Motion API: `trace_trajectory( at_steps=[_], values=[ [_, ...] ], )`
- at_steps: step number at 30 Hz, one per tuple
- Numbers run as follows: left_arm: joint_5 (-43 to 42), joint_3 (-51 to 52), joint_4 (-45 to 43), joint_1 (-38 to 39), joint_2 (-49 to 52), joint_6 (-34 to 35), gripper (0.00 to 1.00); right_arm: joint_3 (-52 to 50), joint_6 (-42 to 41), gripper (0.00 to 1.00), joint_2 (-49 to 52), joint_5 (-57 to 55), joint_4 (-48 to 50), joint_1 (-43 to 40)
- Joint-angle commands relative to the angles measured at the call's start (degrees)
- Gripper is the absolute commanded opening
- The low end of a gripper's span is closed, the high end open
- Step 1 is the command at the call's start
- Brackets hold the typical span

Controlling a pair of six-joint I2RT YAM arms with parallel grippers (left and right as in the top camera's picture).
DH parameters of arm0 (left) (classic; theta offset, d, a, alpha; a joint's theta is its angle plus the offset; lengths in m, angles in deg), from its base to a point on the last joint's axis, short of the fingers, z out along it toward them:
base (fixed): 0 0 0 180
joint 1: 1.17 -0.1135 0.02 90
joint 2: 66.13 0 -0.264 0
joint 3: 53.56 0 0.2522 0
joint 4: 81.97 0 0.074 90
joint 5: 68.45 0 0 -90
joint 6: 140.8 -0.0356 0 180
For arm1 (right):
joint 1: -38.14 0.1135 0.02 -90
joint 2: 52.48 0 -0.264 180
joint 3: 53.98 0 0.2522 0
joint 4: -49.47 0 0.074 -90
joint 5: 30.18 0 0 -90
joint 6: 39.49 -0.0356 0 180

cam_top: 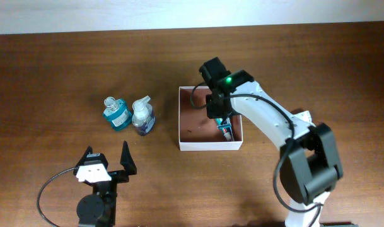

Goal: Pack container
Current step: 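Lower the razor into the box and open the right gripper, then move the right gripper right and grasp the Dettol soap packet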

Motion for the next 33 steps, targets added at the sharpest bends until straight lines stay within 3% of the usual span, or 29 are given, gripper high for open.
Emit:
trace_trajectory(
  at_steps=[1,7,8,9,10,15,23,33],
  values=[
    [0.66,0.24,-0.11,-0.07,0.11,-0.92,1.00,-0.42,-0.48,0.05,2.99,-1.33,0.57,0.15],
    [0.63,0.24,-0.11,-0.07,0.11,-0.92,0.99,-0.39,-0.46,0.08,4.22,-1.44,0.79,0.15],
    [0.66,0.24,-0.11,-0.07,0.11,-0.92,0.99,-0.39,-0.46,0.14,4.20,-1.53,0.92,0.15],
    [0.66,0.24,-0.11,-0.07,0.13,-0.92,0.99,-0.39,-0.44,0.28,4.20,-1.55,0.98,0.13],
    [0.66,0.24,-0.11,-0.07,0.13,-0.92,0.99,-0.39,-0.28,0.35,4.20,-1.60,1.05,0.11],
    [0.66,0.24,-0.09,-0.07,0.11,-0.92,0.99,2.60,1.49,0.38,3.39,-1.73,-0.76,0.11],
    [0.66,0.24,-0.09,-0.07,0.11,-0.92,0.99,17.05,5.40,0.39,-1.31,-3.30,-12.61,-1.60],
    [0.63,0.24,-0.11,-0.07,0.11,-0.92,0.99,19.47,4.70,0.48,-5.70,-4.50,-19.85,-16.90]
  ],
)
